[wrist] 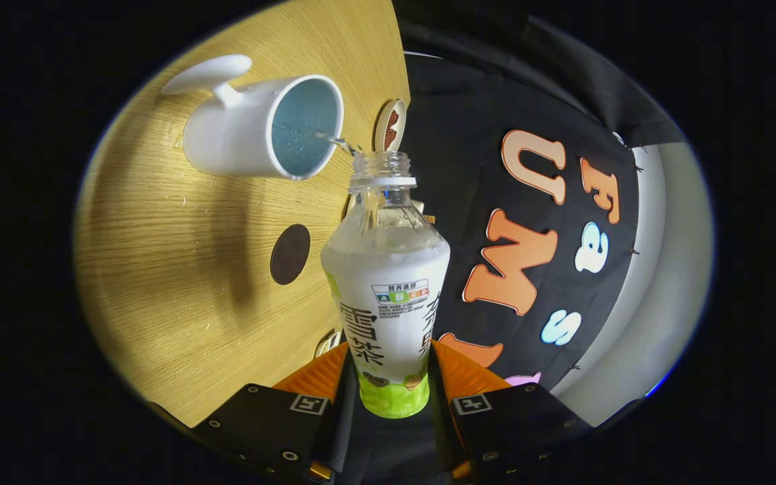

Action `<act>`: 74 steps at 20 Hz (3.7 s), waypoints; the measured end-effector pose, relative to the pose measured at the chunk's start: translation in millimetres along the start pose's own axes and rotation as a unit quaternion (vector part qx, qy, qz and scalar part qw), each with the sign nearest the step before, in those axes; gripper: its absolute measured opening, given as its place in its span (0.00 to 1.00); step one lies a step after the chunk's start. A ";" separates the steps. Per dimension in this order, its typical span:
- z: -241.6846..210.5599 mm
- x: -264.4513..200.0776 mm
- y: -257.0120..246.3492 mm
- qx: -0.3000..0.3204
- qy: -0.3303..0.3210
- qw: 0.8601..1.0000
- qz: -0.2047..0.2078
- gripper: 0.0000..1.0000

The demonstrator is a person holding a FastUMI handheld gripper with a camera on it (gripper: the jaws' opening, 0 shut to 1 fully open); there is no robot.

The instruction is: Take the bottle from table, then pour the juice into the cup, finally place the bottle on the coaster

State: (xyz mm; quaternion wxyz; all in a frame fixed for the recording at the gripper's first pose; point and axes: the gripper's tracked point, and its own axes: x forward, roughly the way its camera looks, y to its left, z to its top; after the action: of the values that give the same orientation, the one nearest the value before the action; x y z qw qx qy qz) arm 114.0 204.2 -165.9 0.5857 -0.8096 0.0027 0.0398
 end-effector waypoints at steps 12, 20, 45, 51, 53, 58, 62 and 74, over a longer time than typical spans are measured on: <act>6.3 -0.4 -6.5 -0.026 -0.004 1.000 0.000 0.53; 11.3 -0.2 -11.0 -0.046 -0.009 0.999 -0.001 0.52; 21.0 -0.4 -28.6 -0.128 -0.020 0.992 0.005 0.52; 20.7 -3.7 -20.0 -0.117 -0.026 0.993 0.013 0.52; 21.3 -3.0 -22.6 -0.106 -0.025 0.994 0.011 0.52; 11.2 -0.1 -18.9 -0.030 -0.012 0.999 0.029 0.52; 12.5 -4.3 -9.9 0.079 -0.015 0.995 0.057 0.53; 10.9 15.9 -5.5 0.466 -0.019 0.875 0.131 0.53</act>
State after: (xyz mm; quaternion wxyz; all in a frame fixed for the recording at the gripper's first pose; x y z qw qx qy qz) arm 129.5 216.9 -165.2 0.8844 -0.4342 0.1160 0.1261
